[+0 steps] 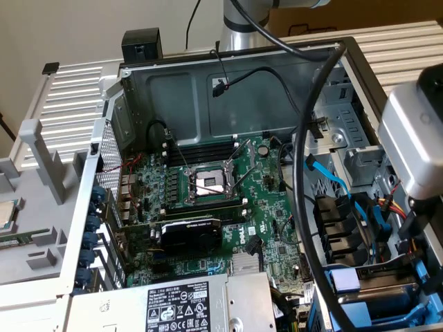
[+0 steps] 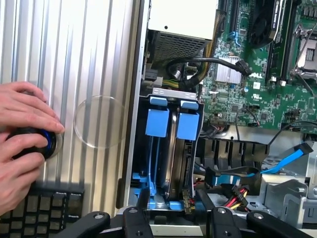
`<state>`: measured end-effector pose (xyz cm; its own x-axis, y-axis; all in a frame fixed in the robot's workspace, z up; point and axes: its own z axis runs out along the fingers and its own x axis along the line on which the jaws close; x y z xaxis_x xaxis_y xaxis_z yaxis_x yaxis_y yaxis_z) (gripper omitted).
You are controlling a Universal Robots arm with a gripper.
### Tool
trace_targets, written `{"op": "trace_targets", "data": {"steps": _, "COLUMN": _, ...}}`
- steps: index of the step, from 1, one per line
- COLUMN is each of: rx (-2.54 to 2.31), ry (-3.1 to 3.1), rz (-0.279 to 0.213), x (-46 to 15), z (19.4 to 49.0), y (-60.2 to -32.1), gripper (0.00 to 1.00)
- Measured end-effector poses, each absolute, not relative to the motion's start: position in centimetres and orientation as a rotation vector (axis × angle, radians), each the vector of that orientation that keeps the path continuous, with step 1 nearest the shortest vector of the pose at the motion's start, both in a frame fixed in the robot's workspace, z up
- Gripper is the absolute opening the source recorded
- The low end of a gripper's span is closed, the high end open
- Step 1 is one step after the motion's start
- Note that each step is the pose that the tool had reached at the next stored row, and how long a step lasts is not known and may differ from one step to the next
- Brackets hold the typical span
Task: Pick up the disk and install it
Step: 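Insert the first disk wire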
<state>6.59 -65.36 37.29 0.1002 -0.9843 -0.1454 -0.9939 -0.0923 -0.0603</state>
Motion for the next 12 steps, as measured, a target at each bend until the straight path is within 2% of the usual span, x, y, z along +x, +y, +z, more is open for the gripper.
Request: {"op": "trace_targets", "data": {"steps": 12, "rx": -2.215, "ry": 1.996, "rz": 0.185, "x": 7.26, "z": 36.61, "y": -65.96, "gripper": 0.49}}
